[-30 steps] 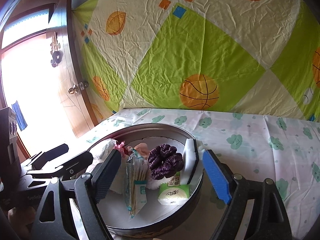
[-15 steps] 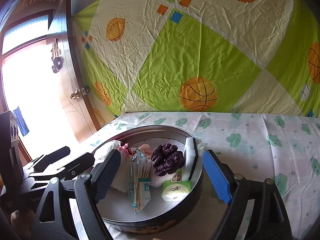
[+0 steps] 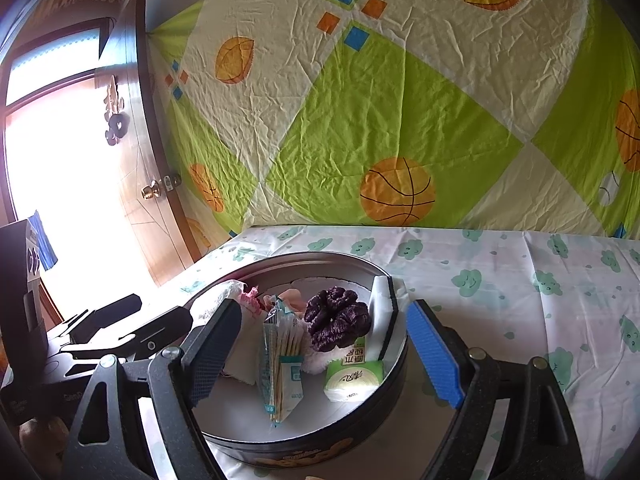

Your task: Organize soft objects

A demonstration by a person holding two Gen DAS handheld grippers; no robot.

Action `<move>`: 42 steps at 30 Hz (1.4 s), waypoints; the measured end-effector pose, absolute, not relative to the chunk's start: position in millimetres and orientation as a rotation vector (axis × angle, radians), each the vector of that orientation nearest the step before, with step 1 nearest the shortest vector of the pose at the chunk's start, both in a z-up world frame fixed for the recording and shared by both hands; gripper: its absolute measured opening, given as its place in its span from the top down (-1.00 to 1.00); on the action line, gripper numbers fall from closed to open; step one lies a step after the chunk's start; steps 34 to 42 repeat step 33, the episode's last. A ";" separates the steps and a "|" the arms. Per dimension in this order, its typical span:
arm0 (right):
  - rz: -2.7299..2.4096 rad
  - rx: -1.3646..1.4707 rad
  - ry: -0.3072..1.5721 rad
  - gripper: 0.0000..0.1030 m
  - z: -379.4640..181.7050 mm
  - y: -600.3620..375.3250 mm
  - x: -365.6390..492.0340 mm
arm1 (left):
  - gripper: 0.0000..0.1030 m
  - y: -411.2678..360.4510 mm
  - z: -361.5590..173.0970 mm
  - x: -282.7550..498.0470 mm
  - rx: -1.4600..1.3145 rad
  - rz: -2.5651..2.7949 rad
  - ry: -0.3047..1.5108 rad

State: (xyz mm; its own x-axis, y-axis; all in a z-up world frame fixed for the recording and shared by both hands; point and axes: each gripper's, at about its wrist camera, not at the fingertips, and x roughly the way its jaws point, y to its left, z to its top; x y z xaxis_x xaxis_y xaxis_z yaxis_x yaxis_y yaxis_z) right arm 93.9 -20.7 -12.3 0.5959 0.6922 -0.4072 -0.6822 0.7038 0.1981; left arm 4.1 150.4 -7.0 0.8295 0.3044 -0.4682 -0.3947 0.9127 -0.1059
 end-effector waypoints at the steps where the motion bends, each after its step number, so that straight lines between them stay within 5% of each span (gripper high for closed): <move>1: 0.798 0.022 0.483 -0.68 -12.4 -20.7 93.8 | -0.99 150.4 -6.9 4.3 -0.204 0.372 0.461; 42: 0.803 -0.004 0.492 -0.68 -18.1 -14.4 90.4 | -0.99 148.3 -8.4 2.3 -0.190 0.390 0.463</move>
